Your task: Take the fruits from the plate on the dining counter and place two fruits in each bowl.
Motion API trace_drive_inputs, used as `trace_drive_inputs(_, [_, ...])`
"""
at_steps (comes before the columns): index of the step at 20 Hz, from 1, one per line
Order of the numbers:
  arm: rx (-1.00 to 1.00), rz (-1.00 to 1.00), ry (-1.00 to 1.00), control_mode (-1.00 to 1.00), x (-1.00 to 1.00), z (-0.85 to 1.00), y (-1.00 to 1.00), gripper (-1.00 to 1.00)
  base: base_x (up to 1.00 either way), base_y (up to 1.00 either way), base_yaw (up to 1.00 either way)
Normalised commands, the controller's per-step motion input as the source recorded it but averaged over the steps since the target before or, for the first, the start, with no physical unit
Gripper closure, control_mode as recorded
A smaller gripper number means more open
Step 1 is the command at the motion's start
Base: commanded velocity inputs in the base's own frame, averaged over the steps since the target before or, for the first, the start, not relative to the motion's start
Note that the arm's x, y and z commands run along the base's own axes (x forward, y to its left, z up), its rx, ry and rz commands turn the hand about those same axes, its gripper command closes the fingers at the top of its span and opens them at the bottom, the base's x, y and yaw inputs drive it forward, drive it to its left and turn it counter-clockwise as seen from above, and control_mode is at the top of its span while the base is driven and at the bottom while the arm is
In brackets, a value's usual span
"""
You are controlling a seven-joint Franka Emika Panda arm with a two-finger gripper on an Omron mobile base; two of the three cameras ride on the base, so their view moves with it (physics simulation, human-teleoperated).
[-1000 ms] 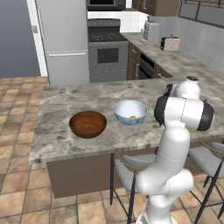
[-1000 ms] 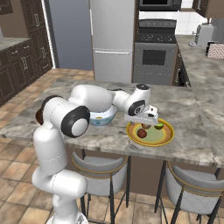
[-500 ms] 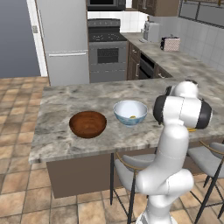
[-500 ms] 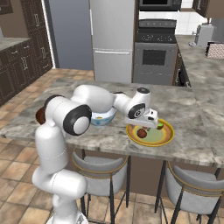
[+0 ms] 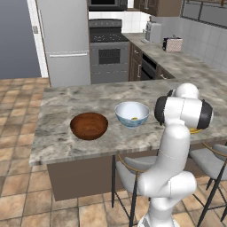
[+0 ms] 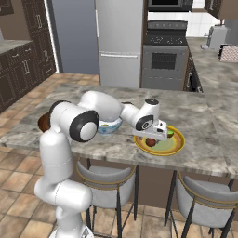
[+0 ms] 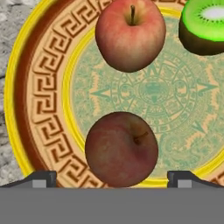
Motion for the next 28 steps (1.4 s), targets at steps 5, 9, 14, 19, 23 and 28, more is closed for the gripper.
trace_drive_inputs(5, [0.00, 0.00, 0.00, -1.00, 0.06, -0.05, -0.05, -1.00, 0.00, 0.00, 0.00])
trace_drive_inputs(9, [0.00, 0.00, 0.00, -1.00, 0.06, -0.07, -0.01, -1.00, 0.00, 0.00, 0.00])
trace_drive_inputs(14, [0.00, 0.00, 0.00, -1.00, 0.08, -0.14, 0.00, -1.00, 0.00, 0.00, 0.00])
trace_drive_inputs(19, [0.00, 0.00, 0.00, -1.00, 0.11, -0.09, 0.00, 1.00, 0.00, 0.00, 0.00])
trace_drive_inputs(23, [0.00, 0.00, 0.00, -1.00, 0.01, -0.03, -0.03, 1.00, 0.00, 0.00, 0.00])
trace_drive_inputs(28, [0.00, 0.00, 0.01, -1.00, 0.00, 0.08, 0.00, 1.00, 0.00, 0.00, 0.00])
